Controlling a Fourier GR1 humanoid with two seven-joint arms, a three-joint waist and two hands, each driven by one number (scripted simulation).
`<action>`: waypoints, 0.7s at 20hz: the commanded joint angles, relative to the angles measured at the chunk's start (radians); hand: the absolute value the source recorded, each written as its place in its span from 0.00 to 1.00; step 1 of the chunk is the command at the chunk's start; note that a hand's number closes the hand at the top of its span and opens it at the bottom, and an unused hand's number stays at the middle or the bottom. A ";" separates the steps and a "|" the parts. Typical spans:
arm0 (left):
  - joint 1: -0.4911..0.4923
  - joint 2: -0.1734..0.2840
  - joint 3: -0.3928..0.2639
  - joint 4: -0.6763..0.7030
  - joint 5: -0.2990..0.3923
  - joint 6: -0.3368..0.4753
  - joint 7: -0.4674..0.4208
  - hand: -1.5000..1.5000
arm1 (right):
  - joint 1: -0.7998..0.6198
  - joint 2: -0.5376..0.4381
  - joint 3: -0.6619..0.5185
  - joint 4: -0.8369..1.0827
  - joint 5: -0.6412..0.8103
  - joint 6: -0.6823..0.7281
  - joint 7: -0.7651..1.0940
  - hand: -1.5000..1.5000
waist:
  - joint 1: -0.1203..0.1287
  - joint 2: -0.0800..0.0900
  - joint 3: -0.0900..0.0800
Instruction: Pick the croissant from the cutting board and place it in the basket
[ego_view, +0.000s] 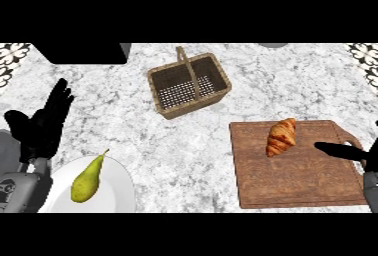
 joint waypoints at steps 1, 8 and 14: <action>0.032 0.002 -0.008 -0.019 -0.014 0.011 0.008 0.50 | -0.029 -0.060 0.065 -0.158 0.011 0.149 0.272 0.00 | -0.006 -0.013 0.002; 0.060 -0.012 -0.006 -0.068 -0.018 0.036 0.033 0.50 | -0.072 -0.109 0.089 -0.539 0.084 0.220 0.681 0.00 | -0.014 -0.005 0.011; 0.049 -0.022 -0.012 -0.105 -0.015 0.023 0.056 0.50 | 0.009 -0.049 0.038 -0.657 0.197 0.242 0.714 0.00 | -0.007 0.005 0.014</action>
